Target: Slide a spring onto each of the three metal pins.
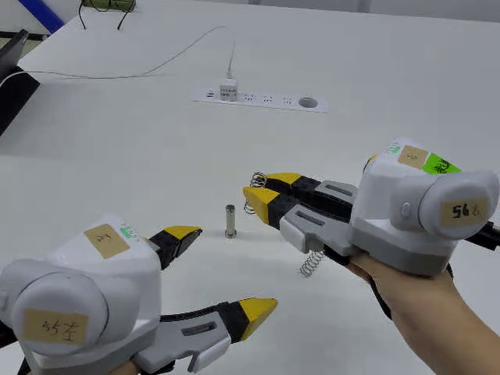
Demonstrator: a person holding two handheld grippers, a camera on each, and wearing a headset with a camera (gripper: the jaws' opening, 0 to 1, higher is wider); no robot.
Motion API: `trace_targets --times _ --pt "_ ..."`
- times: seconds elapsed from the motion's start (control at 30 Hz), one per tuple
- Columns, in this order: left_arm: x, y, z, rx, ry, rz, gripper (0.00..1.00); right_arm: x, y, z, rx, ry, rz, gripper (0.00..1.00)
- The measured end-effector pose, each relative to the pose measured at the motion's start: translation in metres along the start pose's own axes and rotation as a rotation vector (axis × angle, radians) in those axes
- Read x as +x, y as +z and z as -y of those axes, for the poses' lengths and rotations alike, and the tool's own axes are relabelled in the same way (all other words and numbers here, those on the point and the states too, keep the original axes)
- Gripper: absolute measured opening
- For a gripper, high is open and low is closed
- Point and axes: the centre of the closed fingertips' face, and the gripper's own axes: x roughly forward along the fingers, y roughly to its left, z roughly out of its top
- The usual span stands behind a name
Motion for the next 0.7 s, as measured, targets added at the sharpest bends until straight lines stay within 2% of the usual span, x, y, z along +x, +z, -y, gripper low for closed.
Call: trace_targets --times 0.3,0.47,0.7 --pt "-0.001 -0.008 -0.007 -0.036 0.021 -0.019 0.75 0.019 -0.008 0.004 -0.004 -0.006 -0.016 0.12" --pt "0.000 -0.009 -0.006 -0.036 0.020 -0.021 0.77 0.028 -0.015 0.009 -0.006 -0.024 -0.041 0.12" --pt "0.001 -0.009 -0.008 -0.036 0.021 -0.024 0.77 0.037 -0.023 0.016 0.034 -0.034 -0.053 0.12"
